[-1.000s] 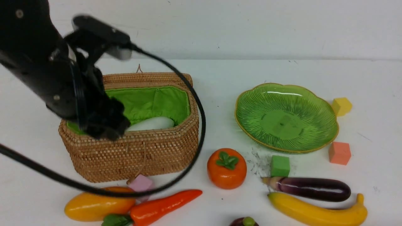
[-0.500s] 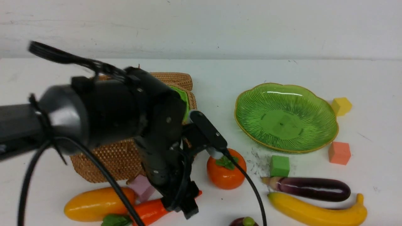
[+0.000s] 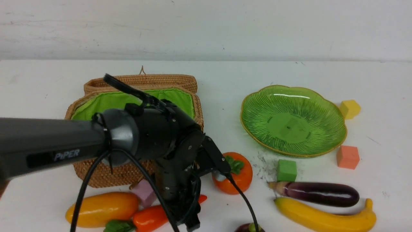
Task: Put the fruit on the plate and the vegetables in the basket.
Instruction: Use the left arm to grab a carrot and put it into the left basket
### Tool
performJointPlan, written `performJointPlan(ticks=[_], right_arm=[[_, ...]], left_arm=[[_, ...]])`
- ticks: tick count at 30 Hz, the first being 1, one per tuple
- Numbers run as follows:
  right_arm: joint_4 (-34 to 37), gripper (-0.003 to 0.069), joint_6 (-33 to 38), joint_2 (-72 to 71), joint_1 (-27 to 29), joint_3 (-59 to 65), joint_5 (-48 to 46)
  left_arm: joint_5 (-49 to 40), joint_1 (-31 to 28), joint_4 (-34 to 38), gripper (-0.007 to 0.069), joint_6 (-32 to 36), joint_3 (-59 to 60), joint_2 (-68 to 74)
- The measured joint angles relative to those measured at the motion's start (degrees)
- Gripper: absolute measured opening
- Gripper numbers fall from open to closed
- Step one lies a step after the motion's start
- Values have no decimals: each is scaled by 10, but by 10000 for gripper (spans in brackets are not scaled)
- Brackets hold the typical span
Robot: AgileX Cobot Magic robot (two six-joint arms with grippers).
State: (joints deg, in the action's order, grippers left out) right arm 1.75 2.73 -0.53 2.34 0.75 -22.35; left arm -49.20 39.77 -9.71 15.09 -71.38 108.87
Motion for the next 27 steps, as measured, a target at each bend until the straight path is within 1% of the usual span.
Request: performJointPlan(ticks=[2,5,9,19,24,27], right_arm=[[0,242,0,0,0,0,0],[0,242,0,0,0,0,0],[0,242,0,0,0,0,0],[0,242,0,0,0,0,0],[0,242,0,0,0,0,0],[0,242,0,0,0,0,0]], left_arm=[[1,0,8,447,7,0,10],[1,0,25,404,14,-1,16],[-3,0,48,293,34,-2,18],[-36,0,76,288,45,-2,11],[-48,0,94,288,65,-2,-35],[-55,0,94,288,69,-2,-94]])
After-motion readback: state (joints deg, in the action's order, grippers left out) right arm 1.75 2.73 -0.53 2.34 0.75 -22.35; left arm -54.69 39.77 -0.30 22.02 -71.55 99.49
